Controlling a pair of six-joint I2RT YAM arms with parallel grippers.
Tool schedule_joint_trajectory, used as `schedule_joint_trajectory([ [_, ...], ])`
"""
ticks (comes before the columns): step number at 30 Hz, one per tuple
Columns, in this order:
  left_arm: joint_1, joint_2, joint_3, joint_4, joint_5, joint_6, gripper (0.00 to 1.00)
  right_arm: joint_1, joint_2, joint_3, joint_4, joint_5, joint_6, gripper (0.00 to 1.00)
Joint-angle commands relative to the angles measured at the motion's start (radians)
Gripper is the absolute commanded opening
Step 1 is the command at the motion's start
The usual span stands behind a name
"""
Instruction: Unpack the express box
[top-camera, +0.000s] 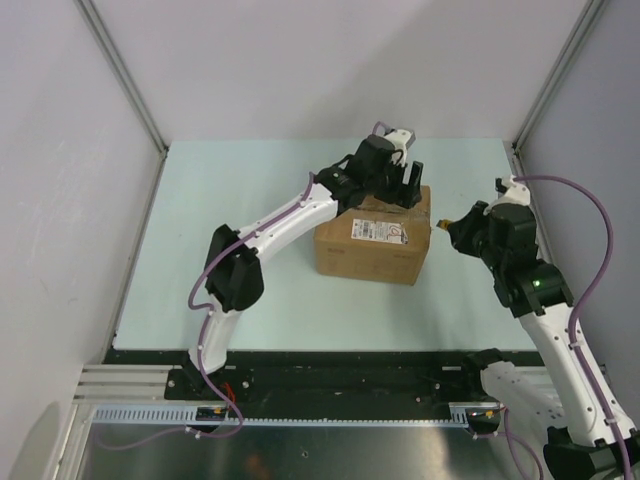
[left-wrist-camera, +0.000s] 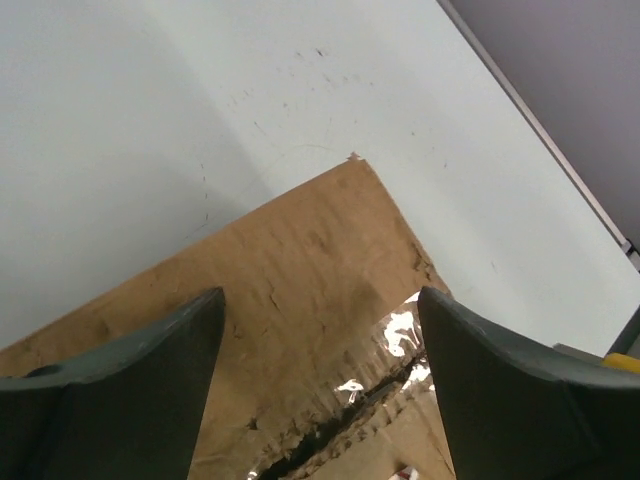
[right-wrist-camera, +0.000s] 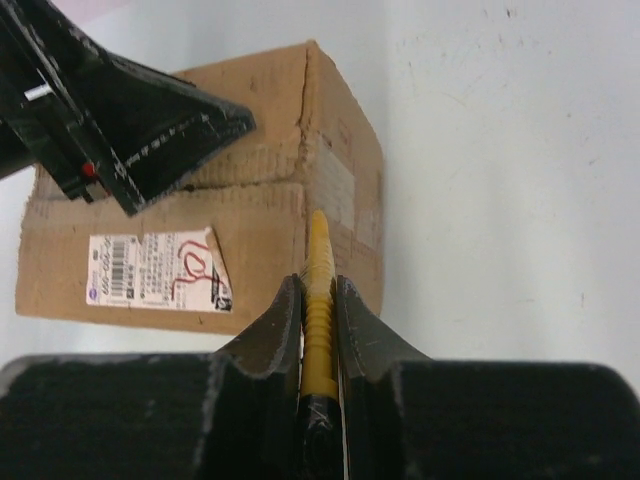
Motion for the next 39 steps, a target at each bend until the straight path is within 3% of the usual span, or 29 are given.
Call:
schedule_joint_trajectory([
  [1, 0.009, -0.036, 0.074, -0.175, 0.004, 0.082, 0.86, -0.003, 0.028, 0.017, 0.118, 0.021, 0.024, 0.00],
  [6, 0.008, -0.105, 0.087, -0.170, 0.040, 0.101, 0.86, -0.001, 0.081, 0.016, 0.178, 0.008, 0.018, 0.00],
  [13, -0.014, -0.194, -0.004, -0.166, 0.121, 0.108, 0.59, -0.003, 0.132, 0.016, 0.213, 0.014, -0.014, 0.00],
  [21, -0.061, -0.282, -0.252, -0.160, 0.211, 0.144, 0.44, -0.001, 0.146, 0.011, 0.140, -0.028, -0.034, 0.00],
  [26, -0.063, -0.286, -0.392, -0.140, 0.170, 0.148, 0.41, -0.003, 0.141, 0.004, 0.106, -0.031, -0.054, 0.00],
  [39, -0.063, -0.288, -0.455, -0.143, 0.096, 0.039, 0.40, -0.015, 0.011, 0.008, -0.006, -0.137, -0.103, 0.00],
])
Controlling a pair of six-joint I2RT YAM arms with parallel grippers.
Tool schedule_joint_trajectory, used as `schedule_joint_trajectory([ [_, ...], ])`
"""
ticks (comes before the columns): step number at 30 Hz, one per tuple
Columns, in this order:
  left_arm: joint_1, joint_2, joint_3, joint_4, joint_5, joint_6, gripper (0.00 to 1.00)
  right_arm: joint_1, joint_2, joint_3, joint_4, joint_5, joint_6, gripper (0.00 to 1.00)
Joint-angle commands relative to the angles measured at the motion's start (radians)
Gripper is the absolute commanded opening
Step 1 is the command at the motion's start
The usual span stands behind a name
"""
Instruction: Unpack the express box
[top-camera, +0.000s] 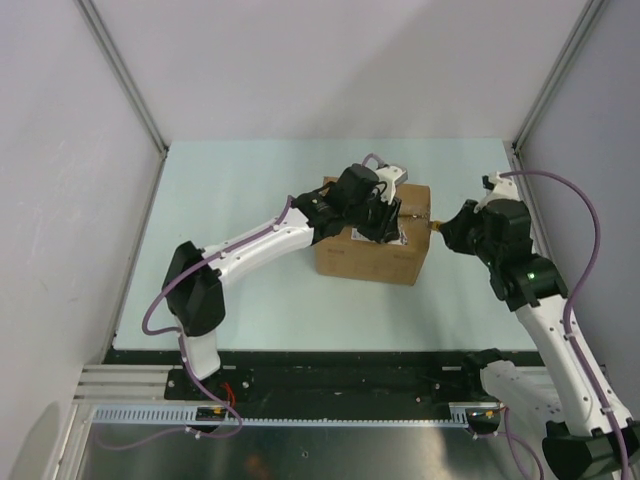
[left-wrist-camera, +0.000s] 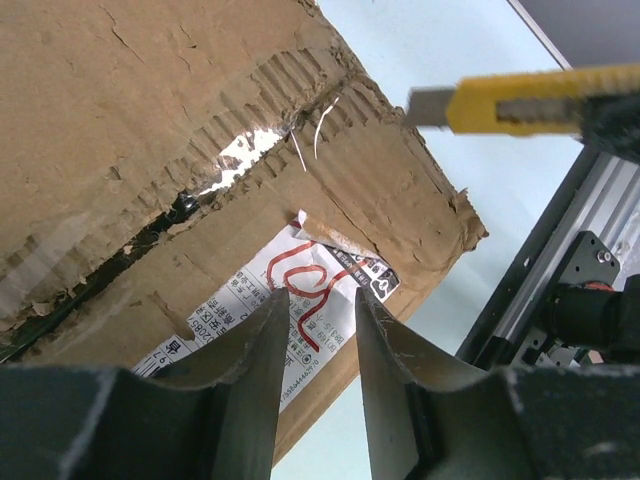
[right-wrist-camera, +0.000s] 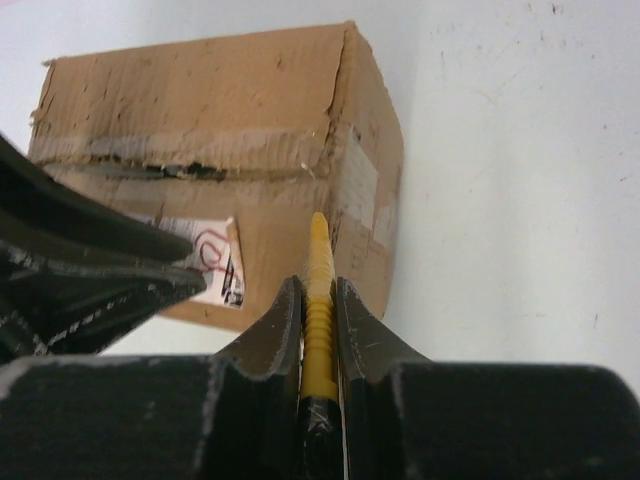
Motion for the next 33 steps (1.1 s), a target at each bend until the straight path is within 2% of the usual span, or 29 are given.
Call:
schedule_joint_trajectory([
  [1, 0.001, 0.020, -0.043, -0.127, -0.041, -0.028, 0.40, -0.014, -0.064, 0.011, -0.068, -0.091, -0.053, 0.00],
  [6, 0.001, 0.020, -0.038, -0.127, -0.036, -0.026, 0.40, -0.020, -0.073, 0.019, -0.071, -0.074, -0.045, 0.00],
  [10, 0.001, 0.011, -0.065, -0.129, -0.048, -0.026, 0.39, -0.024, -0.067, 0.019, 0.008, 0.015, -0.007, 0.00],
  [12, 0.001, 0.011, -0.081, -0.129, -0.053, -0.028, 0.39, -0.026, -0.056, 0.019, 0.051, 0.010, 0.004, 0.00],
  [15, 0.001, 0.016, -0.099, -0.129, -0.053, -0.034, 0.38, -0.026, -0.029, 0.020, 0.142, -0.057, -0.018, 0.00],
  [18, 0.001, 0.014, -0.104, -0.127, -0.059, -0.035, 0.38, -0.021, 0.028, 0.026, 0.197, -0.209, -0.091, 0.00],
  [21, 0.001, 0.003, -0.101, -0.126, -0.064, -0.034, 0.39, -0.009, 0.059, 0.040, 0.191, -0.212, -0.172, 0.00],
  [27, 0.001, -0.023, -0.082, -0.127, -0.064, -0.040, 0.43, -0.012, 0.111, 0.063, 0.147, -0.117, -0.205, 0.00],
  [33, 0.001, -0.037, -0.081, -0.126, -0.068, -0.037, 0.47, -0.011, 0.143, 0.061, 0.085, 0.114, -0.156, 0.00],
])
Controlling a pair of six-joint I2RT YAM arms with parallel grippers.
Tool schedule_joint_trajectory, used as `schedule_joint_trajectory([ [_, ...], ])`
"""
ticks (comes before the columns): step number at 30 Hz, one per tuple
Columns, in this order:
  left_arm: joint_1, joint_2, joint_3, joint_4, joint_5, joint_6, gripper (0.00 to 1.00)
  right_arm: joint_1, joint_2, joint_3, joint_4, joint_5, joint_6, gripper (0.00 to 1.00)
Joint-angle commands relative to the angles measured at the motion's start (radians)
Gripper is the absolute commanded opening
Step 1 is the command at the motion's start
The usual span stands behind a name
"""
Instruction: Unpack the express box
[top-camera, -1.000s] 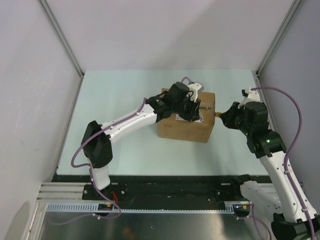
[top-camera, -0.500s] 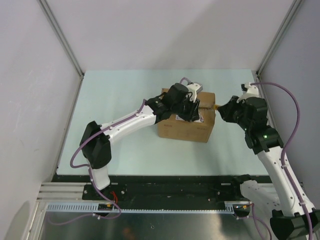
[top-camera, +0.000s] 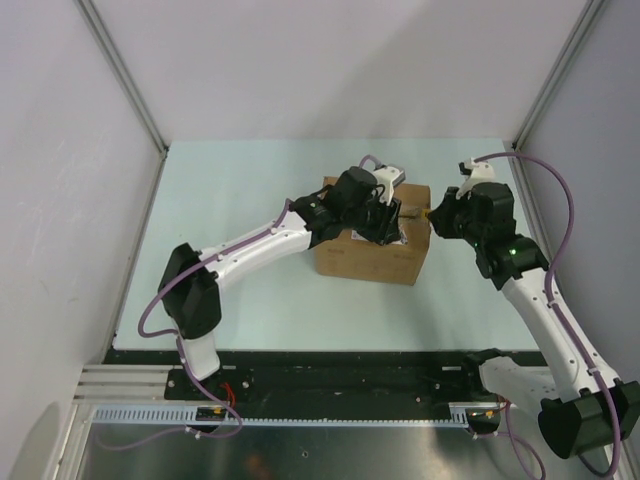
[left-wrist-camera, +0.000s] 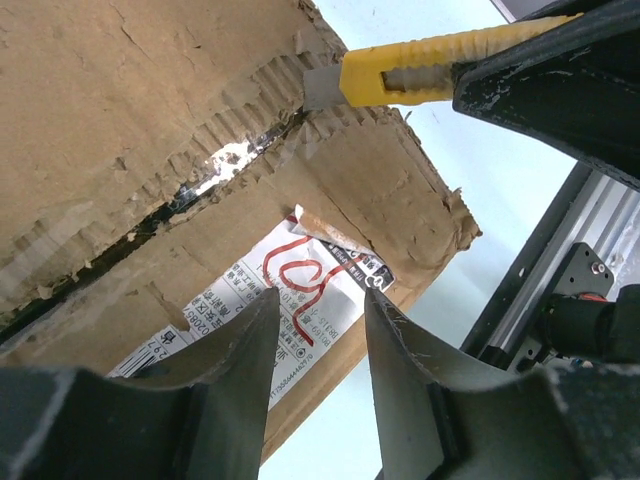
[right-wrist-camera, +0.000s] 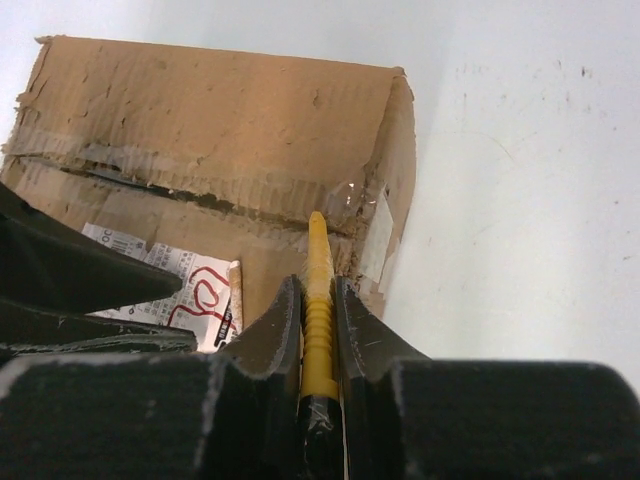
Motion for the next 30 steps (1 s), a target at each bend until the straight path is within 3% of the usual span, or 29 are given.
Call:
schedule_joint_trajectory([
  [1, 0.005, -0.007, -0.038, -0.174, -0.050, -0.001, 0.46, -0.006, 0.015, 0.044, -0.042, 0.198, -0.002, 0.00],
  [10, 0.005, 0.002, -0.030, -0.174, -0.058, 0.005, 0.47, -0.020, -0.036, 0.039, -0.129, 0.144, -0.107, 0.00],
  [18, 0.005, 0.001, -0.027, -0.174, -0.053, 0.013, 0.47, -0.019, -0.066, 0.038, -0.143, 0.262, -0.183, 0.00],
  [23, 0.007, -0.021, 0.003, -0.174, -0.053, 0.016, 0.48, -0.019, -0.145, 0.036, -0.070, 0.190, -0.131, 0.00],
  [30, 0.007, -0.090, 0.132, -0.174, -0.038, 0.027, 0.61, -0.058, -0.169, 0.039, 0.010, 0.301, 0.041, 0.00],
])
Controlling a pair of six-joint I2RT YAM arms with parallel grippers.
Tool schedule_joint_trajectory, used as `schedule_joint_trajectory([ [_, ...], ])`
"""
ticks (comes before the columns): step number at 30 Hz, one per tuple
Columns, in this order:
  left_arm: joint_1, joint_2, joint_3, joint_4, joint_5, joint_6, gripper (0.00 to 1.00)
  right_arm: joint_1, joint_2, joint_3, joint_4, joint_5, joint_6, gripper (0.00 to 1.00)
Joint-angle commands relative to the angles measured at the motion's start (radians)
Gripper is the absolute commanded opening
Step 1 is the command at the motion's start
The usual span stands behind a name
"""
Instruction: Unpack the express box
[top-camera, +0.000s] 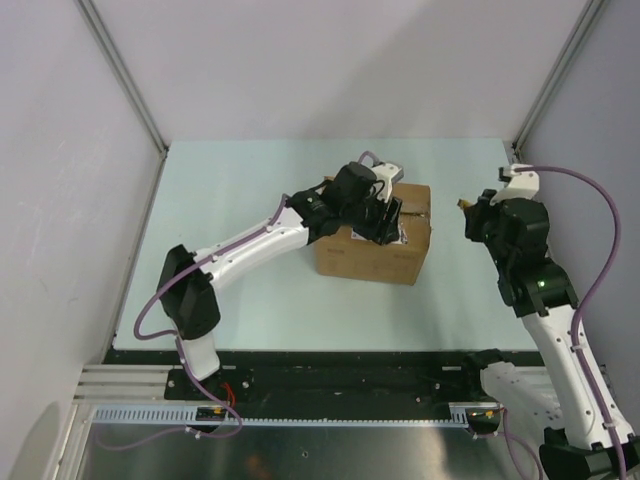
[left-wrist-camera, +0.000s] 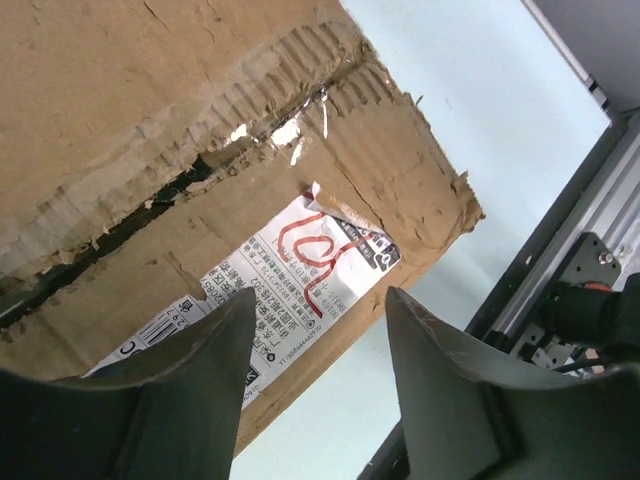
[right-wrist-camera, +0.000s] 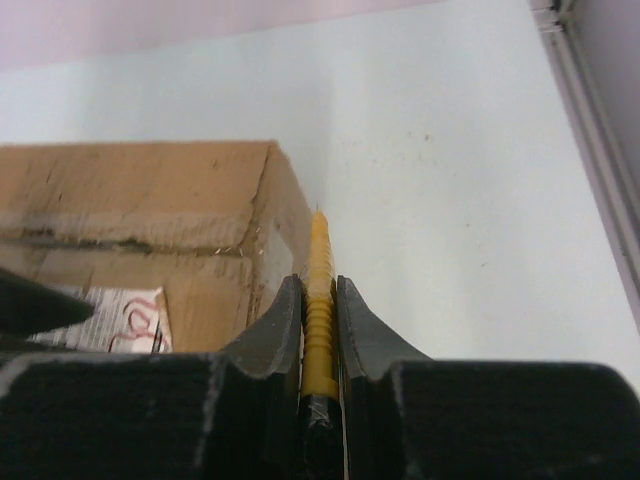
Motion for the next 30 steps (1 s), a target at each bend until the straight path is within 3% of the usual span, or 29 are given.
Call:
schedule_joint_trajectory([
  [1, 0.006, -0.088, 0.103, -0.087, -0.022, 0.020, 0.64, -0.044, 0.031, 0.034, 0.057, 0.108, 0.139, 0.00],
  [3, 0.006, -0.112, 0.148, -0.089, -0.068, 0.029, 0.71, -0.118, 0.097, 0.041, 0.022, 0.094, 0.239, 0.00],
  [7, 0.017, -0.160, 0.173, -0.087, -0.162, 0.039, 0.80, -0.309, 0.209, 0.034, 0.055, -0.210, 0.380, 0.00],
  [16, 0.101, -0.249, 0.012, -0.089, -0.216, -0.018, 0.82, -0.475, 0.439, -0.026, 0.243, -0.577, 0.529, 0.04],
  [25, 0.127, -0.283, -0.091, -0.087, -0.205, -0.032, 0.83, -0.499, 0.636, -0.058, 0.382, -0.688, 0.603, 0.11],
  [30, 0.138, -0.278, -0.110, -0.087, -0.194, -0.035, 0.83, -0.499, 0.671, -0.094, 0.419, -0.664, 0.605, 0.24],
])
